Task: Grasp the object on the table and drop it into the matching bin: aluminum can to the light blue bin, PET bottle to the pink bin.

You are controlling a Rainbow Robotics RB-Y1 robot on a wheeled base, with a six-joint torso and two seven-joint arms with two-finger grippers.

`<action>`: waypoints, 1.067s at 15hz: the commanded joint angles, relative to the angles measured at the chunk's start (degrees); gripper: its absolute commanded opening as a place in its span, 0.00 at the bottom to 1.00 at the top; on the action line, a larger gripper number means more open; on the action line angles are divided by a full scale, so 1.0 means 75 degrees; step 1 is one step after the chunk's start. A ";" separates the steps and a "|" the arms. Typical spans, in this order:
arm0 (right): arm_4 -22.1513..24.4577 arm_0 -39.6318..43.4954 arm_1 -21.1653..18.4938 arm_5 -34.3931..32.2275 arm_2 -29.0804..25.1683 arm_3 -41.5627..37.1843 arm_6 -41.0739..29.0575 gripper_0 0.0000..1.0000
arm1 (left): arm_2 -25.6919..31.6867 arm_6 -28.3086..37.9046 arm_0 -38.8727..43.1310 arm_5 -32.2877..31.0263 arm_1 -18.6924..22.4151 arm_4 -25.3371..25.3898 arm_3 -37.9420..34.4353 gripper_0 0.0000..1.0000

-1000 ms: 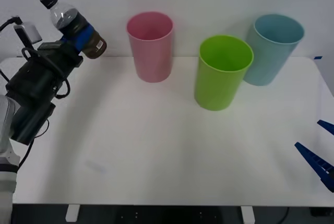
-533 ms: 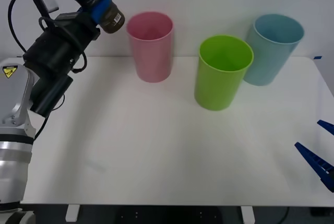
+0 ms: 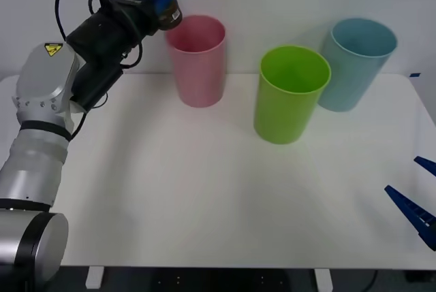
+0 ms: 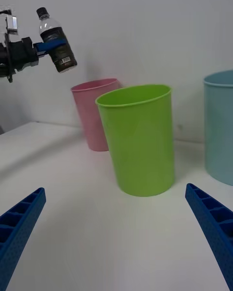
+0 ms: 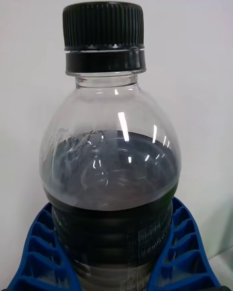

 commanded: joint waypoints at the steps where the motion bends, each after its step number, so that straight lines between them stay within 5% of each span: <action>1: 0.0000 0.0000 0.0000 0.0000 0.0000 0.0000 0.0000 1.00 | -0.0001 -0.0645 -0.0917 -0.0003 -0.0133 -0.0229 0.1305 0.00; 5: 0.0000 0.0000 0.0000 0.0000 0.0000 0.0000 0.0000 1.00 | 0.0093 -0.0797 -0.2065 0.0185 -0.0308 -0.0686 0.2781 0.00; 12: 0.0000 0.0000 0.0000 0.0000 0.0000 0.0000 0.0000 1.00 | 0.0069 -0.0785 -0.2194 0.0536 -0.0531 -0.0803 0.2887 0.04; 13: 0.0000 0.0000 0.0000 0.0000 0.0000 0.0000 0.0000 1.00 | 0.0034 -0.0797 -0.2206 0.0536 -0.0531 -0.0768 0.2887 0.25; 14: 0.0000 0.0000 0.0000 0.0000 0.0000 0.0000 0.0000 1.00 | -0.0001 -0.0785 -0.2194 0.0548 -0.0531 -0.0756 0.2875 0.81; 15: 0.0000 0.0000 0.0000 0.0000 0.0000 0.0000 0.0000 1.00 | -0.0025 -0.0797 -0.2194 0.0572 -0.0531 -0.0733 0.2875 1.00; 16: 0.0000 0.0000 0.0000 0.0000 0.0000 0.0000 0.0000 1.00 | -0.0072 -0.0773 -0.2194 0.0607 -0.0531 -0.0651 0.2875 1.00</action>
